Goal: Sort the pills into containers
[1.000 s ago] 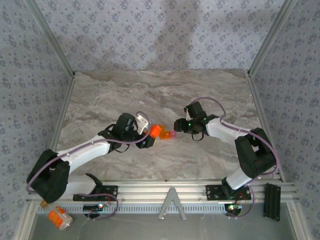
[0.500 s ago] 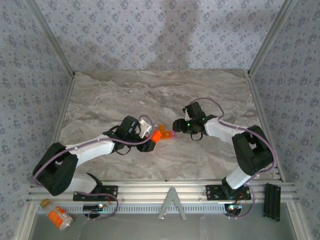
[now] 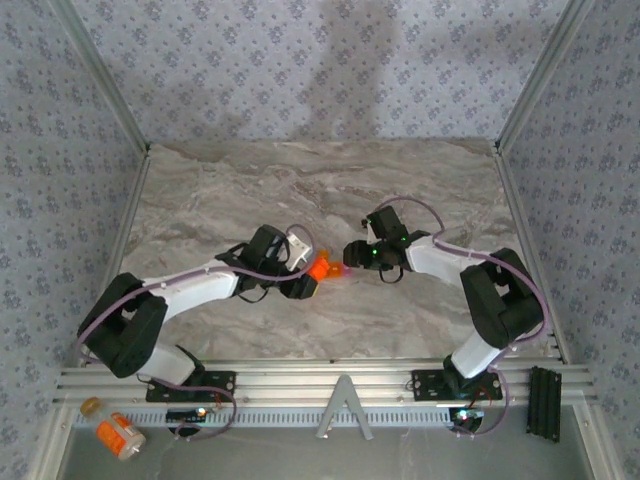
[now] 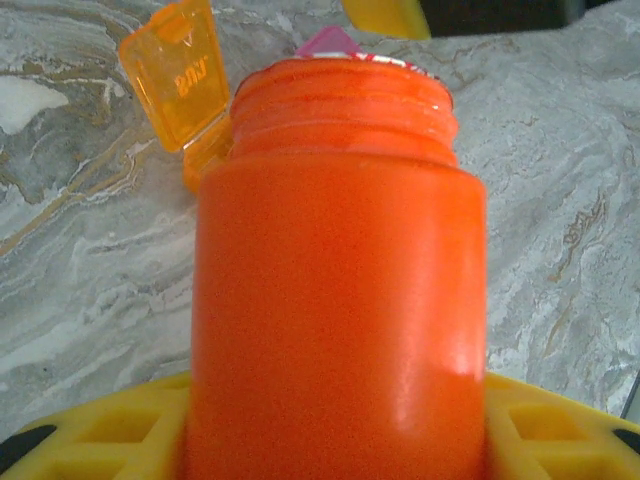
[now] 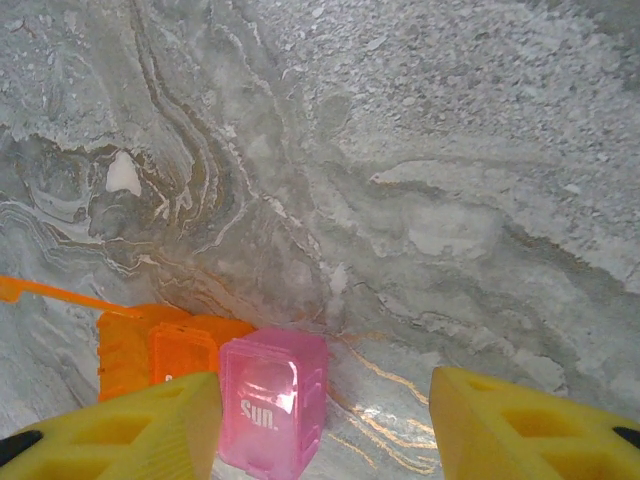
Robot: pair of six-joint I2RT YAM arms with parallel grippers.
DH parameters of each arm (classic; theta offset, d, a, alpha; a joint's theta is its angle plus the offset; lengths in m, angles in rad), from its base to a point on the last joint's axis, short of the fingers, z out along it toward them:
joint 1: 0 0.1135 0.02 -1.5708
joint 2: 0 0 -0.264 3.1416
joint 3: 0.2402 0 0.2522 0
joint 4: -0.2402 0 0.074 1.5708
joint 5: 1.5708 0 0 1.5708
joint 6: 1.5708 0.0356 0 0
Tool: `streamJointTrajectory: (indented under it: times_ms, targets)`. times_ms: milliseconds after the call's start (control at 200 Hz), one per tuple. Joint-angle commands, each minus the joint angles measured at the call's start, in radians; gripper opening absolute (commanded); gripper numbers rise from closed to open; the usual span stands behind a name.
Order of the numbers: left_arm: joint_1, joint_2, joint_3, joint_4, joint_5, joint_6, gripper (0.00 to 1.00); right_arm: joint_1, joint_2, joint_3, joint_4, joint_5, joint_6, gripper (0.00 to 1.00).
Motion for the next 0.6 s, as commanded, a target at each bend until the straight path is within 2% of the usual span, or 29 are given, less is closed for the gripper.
streamJointTrajectory:
  times_ms: [0, 595]
  targets:
    - [-0.010, 0.015, 0.043, -0.048, 0.017, 0.032, 0.00, 0.010, 0.013, 0.014, -0.008, 0.001, -0.014, 0.59]
    - [-0.012, 0.067, 0.123, -0.182, -0.005, 0.083, 0.00, 0.024, 0.030, -0.004, 0.018, 0.001, 0.000, 0.58]
